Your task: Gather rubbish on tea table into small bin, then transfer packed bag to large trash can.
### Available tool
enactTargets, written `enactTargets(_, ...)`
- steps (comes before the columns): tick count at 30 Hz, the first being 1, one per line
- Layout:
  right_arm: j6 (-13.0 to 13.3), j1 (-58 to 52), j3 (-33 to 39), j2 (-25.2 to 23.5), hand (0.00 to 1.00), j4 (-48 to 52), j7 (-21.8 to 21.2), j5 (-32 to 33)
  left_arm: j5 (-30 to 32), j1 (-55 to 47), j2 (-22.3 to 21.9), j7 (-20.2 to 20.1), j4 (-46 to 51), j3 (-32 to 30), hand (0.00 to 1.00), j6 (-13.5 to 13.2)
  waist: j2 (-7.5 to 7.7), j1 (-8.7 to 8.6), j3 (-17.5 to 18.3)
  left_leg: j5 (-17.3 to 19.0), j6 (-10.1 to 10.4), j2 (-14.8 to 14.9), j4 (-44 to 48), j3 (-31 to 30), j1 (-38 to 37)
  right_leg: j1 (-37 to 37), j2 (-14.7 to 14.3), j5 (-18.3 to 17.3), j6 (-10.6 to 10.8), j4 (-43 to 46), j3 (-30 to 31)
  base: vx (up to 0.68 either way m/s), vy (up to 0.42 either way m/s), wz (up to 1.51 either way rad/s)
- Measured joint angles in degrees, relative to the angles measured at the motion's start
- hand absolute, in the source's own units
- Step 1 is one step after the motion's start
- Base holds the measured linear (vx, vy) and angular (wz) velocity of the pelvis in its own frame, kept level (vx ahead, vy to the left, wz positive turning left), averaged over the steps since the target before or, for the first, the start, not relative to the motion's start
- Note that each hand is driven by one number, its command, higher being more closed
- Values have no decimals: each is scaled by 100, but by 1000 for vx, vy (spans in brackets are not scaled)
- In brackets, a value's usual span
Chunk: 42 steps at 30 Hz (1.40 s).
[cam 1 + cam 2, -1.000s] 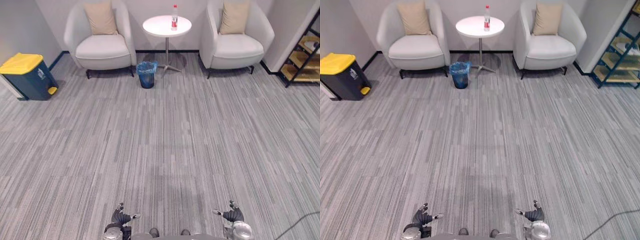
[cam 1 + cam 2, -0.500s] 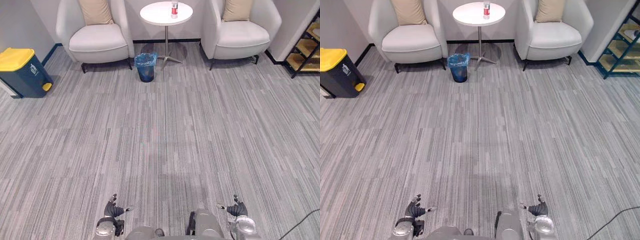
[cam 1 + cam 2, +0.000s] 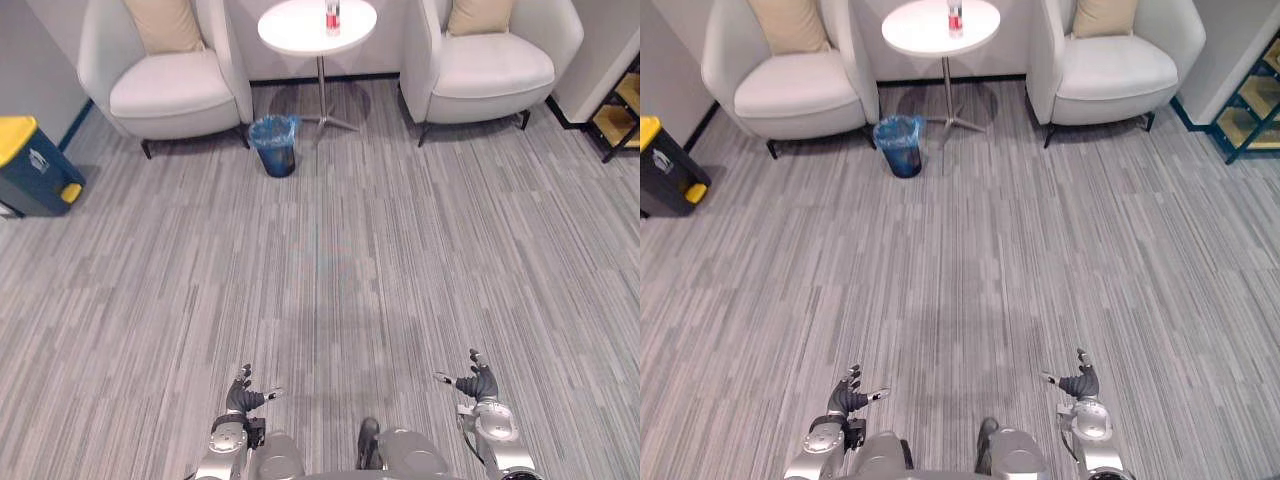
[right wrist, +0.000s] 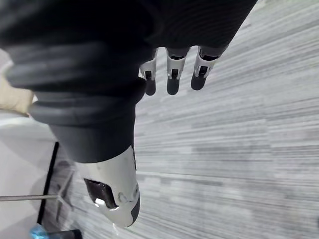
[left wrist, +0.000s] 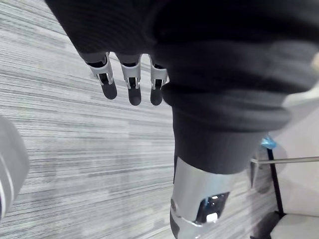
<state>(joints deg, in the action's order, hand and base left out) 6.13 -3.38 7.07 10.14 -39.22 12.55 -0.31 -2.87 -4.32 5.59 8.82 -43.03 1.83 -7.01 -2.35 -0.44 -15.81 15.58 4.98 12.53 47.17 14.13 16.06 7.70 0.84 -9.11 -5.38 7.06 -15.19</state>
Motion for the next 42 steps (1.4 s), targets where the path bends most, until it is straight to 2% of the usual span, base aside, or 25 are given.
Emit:
enactTargets(2,-4,-43,59,-28,0,-7,2,23,0,-13,-36,-1,0,2,0,14,40,57,-34,-64,43,-412,-1434,3,75,254,126,-57,97,-174,11,380,101,-11)
enactTargets(5,-6,-32,135,-27,0,-109,8,42,0,-12,-96,0,4,4,0,14,-23,155,-16,-928,-28,-854,-3491,-277,90,560,123,-254,433,-399,134,357,172,-20)
enactTargets(7,-7,7,76,-109,0,-184,5,41,0,-111,-76,2,-7,-11,0,23,-4,213,45,-1586,-462,-937,-3364,-439,151,709,178,-604,668,-289,347,468,271,-44)
enactTargets(8,-7,5,35,-140,0,-251,5,41,2,-131,-96,-2,-11,4,0,30,199,276,74,-1529,-601,-1081,-2988,-374,268,634,409,-872,778,29,450,540,262,-42)
enactTargets(10,-9,-26,-3,-136,0,-331,1,38,7,-15,-89,-6,-66,30,0,34,304,284,121,-1188,-877,-1279,-2674,-253,316,209,727,-1084,878,1092,655,527,230,-12)
enactTargets(13,-18,33,-61,-243,0,-505,-27,21,6,50,-66,0,-237,108,0,55,338,234,117,-785,-1051,-1612,-2837,-141,-380,-793,1138,-725,1560,3844,1179,504,228,-4)
enactTargets(14,-22,26,-151,-301,0,-528,-35,20,3,18,-30,9,-255,137,0,60,323,195,112,-659,-1102,-1676,-2962,-164,-798,-1060,1157,-748,1508,4646,1161,512,162,1)
enactTargets(17,-16,25,-288,-326,0,-520,-36,19,3,-37,91,10,-255,269,0,57,268,77,119,-589,-1119,-1681,-3393,-289,-1567,-1601,1095,-938,1144,5141,692,454,83,16)
enactTargets(18,-15,52,-287,-311,0,-521,-35,20,3,16,105,15,-255,272,0,55,242,22,105,-591,-1117,-1630,-3565,-358,-1808,-1883,995,-1029,980,4787,497,445,5,32)
enactTargets(20,-9,88,-276,-269,0,-519,-34,20,-1,93,107,19,-261,256,0,54,194,-56,70,-591,-1116,-1527,-3702,-491,-2052,-2273,818,-1034,951,3894,402,504,-62,44)
enactTargets(21,-12,102,-248,-236,0,-522,-33,22,-4,143,81,18,-261,251,0,53,122,-132,23,-585,-1099,-1402,-3822,-609,-2247,-2477,667,-909,918,2889,421,417,-99,44)
enactTargets(22,-17,121,-244,-232,0,-525,-32,24,-5,147,72,19,-259,248,0,50,96,-171,10,-573,-1008,-1346,-3875,-624,-2330,-2504,610,-705,904,2396,432,423,-116,52)
enactTargets(24,-23,65,-243,-263,0,-535,-33,24,-8,138,99,18,-273,245,0,45,152,-177,19,-386,-637,-1259,-3952,-613,-2595,-2485,523,240,829,1042,472,433,-161,34)
enactTargets(25,-39,-4,-245,-303,0,-566,-34,23,-51,121,133,19,-352,222,0,46,282,-169,71,-209,-380,-1269,-3959,-653,-2742,-2470,552,1219,605,904,541,551,-282,21)
enactTargets(26,-50,-11,-234,-254,0,-602,-33,24,-116,121,70,19,-475,196,0,54,178,-176,104,-160,-294,-1113,-3941,-703,-2868,-2517,480,1189,343,1177,508,462,-251,20)
enactTargets(27,-48,7,-227,-250,0,-584,-34,23,-117,117,59,14,-477,194,0,52,134,-183,124,-155,-275,-1037,-3825,-708,-2824,-2517,419,1036,269,1219,481,436,-285,10)
enactTargets(28,-42,32,-194,-249,0,-557,-36,26,-117,96,13,14,-480,183,0,52,56,-192,137,-104,-187,-857,-3264,-745,-2585,-2441,298,841,223,1205,409,405,-309,10)
enactTargets(29,-43,7,-178,-266,0,-506,-37,39,-120,93,-94,8,-458,62,0,51,-16,-180,108,-169,8,-570,-1927,-772,-2085,-2123,110,697,140,1036,305,405,-309,9)
enactTargets(30,-44,-16,-176,-276,0,-470,-37,41,-121,83,-121,8,-447,20,0,52,-36,-184,97,-233,100,-490,-1565,-775,-1967,-2026,74,674,100,983,282,423,-292,8)
enactTargets(31,-39,-122,-190,-302,0,-283,-35,91,-124,9,-195,5,-375,-28,0,54,-90,-166,57,-643,267,-162,-298,-776,-1540,-1606,-117,575,-46,832,247,424,-225,-10)
enactTargets(32,-9,-237,-263,-315,0,-100,-30,193,-124,-139,-243,-4,-221,-23,0,52,-93,-132,48,-597,201,112,689,-684,-1215,-1202,-269,409,-205,720,275,502,-260,-21)
enactTargets(34,26,-284,-245,-371,0,25,-21,255,-124,-212,-260,-5,-121,-15,0,53,7,-66,27,-527,93,211,1144,-521,-805,-750,-292,290,-267,500,376,368,-157,-31)
enactTargets(37,11,-251,-115,-378,0,3,-20,307,-127,-185,-263,-1,-30,-23,0,53,67,40,2,-453,-24,82,287,-304,-255,-335,-252,336,-199,142,551,339,-80,-30)
enactTargets(40,-4,-132,111,-374,0,-115,-4,322,-127,-126,-277,-2,-21,-17,0,55,125,138,-59,-582,105,-547,-2175,-315,-194,63,-51,256,-61,-190,761,360,51,-31)
enactTargets(42,-4,-111,135,-330,0,-228,2,322,-126,-125,-334,-2,-28,-10,0,55,-20,136,-8,-985,183,-705,-3488,-332,-293,276,-64,153,94,-356,817,308,126,-18)
